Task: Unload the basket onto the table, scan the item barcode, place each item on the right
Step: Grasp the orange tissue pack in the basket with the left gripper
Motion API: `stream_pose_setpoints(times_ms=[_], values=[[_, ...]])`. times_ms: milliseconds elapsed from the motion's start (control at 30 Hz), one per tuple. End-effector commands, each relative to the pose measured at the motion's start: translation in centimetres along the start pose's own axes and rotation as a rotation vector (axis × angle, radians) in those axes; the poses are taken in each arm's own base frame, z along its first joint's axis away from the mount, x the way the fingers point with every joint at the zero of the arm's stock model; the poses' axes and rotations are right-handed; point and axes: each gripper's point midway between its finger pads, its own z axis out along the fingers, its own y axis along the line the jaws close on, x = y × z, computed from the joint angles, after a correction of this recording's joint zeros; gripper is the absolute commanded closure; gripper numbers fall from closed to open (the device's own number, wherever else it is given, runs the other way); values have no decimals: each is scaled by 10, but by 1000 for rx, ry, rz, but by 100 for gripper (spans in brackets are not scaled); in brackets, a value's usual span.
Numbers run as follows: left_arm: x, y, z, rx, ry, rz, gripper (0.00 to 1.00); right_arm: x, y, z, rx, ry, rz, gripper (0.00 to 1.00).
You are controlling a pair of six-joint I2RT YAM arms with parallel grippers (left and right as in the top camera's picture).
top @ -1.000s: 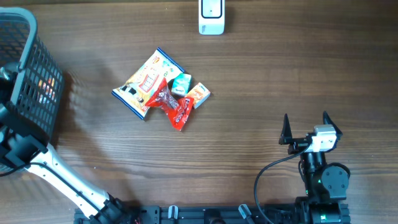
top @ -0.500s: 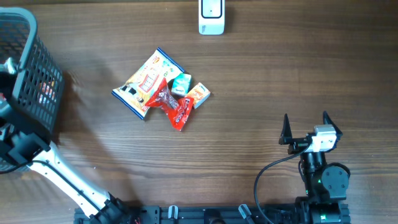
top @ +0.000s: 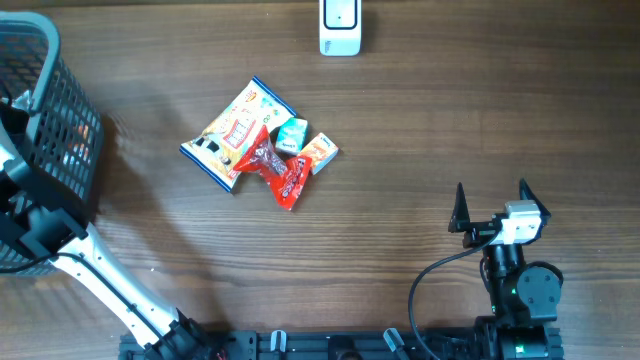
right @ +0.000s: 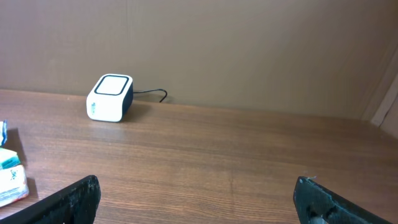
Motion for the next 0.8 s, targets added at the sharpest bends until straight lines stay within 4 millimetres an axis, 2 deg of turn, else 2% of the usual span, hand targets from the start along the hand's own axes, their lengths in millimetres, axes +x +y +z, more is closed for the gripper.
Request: stream_pose_setpoints(times_ms=[0, 133, 300, 400, 567, 767], values=[[1, 9, -1, -66, 1, -23, 84, -2, -1, 0, 3, -9, -10, 0], [-2, 9, -1, -65, -10, -71, 96, -2, -1, 0, 3, -9, -11, 0], [-1, 8, -2, -65, -8, -80, 96, -2, -1, 0, 3, -9, -10, 0], [-4, 9, -12, -68, -42, -132, 96, -2, -1, 0, 3, -9, -11, 0], [-17, 13, -56, -54, -181, -271, 96, -2, -1, 0, 3, -9, -10, 0], [-20, 11, -120, -37, -336, -280, 96, -2, -1, 0, 3, -9, -10, 0]])
